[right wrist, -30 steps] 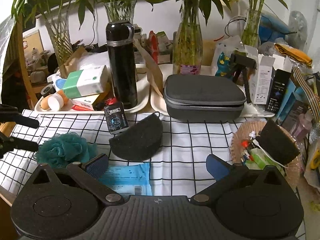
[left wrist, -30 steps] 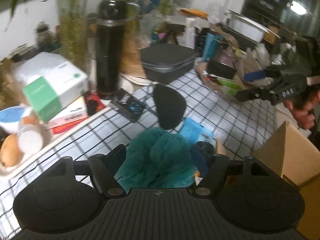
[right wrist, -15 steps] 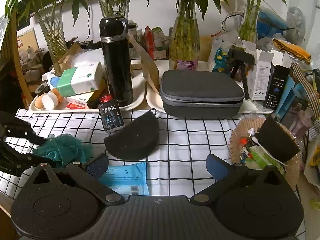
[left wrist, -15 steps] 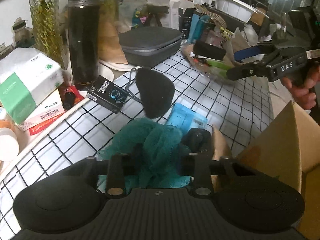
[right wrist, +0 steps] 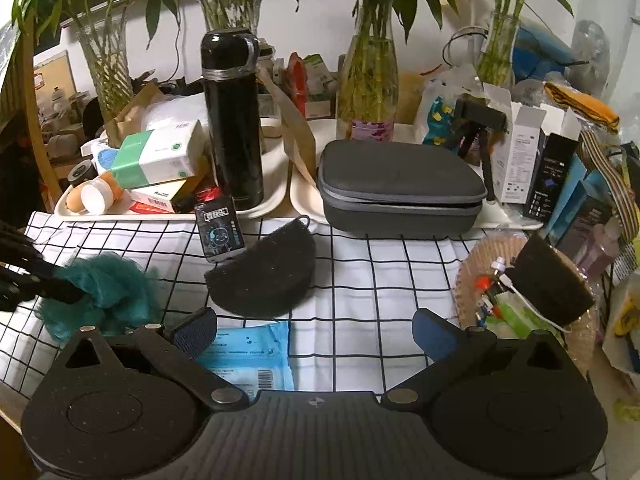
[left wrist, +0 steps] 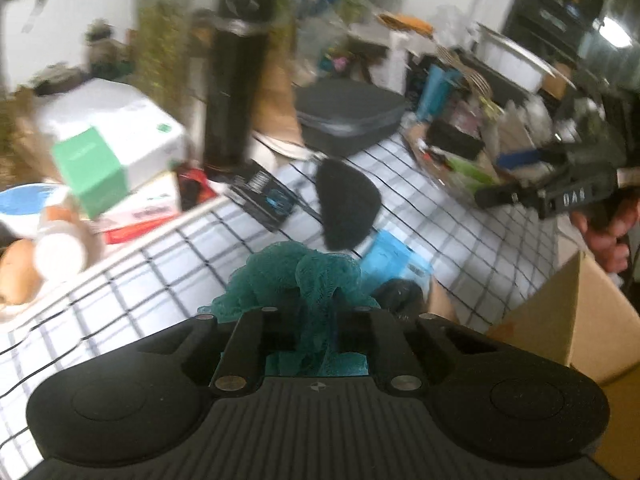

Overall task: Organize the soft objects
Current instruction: 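Lift the loofah with the left gripper while the right grasps the black foam sponge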

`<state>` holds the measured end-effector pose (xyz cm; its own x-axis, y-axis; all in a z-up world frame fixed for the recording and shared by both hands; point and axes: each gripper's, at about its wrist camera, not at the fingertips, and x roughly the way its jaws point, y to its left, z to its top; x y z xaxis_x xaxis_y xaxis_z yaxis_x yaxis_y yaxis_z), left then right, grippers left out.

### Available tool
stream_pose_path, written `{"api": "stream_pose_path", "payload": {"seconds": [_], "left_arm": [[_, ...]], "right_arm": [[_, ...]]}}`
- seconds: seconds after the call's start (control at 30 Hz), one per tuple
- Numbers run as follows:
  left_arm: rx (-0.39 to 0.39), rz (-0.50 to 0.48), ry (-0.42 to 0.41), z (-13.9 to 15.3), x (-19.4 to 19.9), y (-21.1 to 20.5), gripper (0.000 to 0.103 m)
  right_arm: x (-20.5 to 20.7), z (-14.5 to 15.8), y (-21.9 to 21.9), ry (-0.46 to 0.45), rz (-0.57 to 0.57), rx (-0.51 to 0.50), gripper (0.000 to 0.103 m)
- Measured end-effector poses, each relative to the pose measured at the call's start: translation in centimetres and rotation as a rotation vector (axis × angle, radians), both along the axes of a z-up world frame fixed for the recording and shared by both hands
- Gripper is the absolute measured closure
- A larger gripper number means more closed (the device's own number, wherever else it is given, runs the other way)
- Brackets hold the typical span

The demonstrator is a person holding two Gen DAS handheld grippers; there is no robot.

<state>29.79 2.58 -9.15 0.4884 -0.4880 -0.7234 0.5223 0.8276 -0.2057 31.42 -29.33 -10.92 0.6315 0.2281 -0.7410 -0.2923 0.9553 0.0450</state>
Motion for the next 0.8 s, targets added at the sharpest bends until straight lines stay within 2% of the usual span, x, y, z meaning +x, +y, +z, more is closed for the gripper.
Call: {"api": "stream_pose_path", "payload": {"seconds": [0.3, 0.57, 0.8], "left_arm": [[-0.039, 0.204, -0.121, 4.4, -3.8, 2.9, 0.090], [-0.039, 0.280, -0.192, 6.0, -5.8, 3.4, 0.090], [-0.027, 0.306, -0.199, 6.2, -5.8, 3.4, 0.090]], "right_arm": [[0.6, -0.2, -0.3, 0.008, 0.003, 0.039, 0.000], [1.4, -0.9, 0.0, 0.048, 0.037, 0.073, 0.000], [2.4, -1.9, 1.3, 0.056, 0.110, 0.057, 0.000]]}}
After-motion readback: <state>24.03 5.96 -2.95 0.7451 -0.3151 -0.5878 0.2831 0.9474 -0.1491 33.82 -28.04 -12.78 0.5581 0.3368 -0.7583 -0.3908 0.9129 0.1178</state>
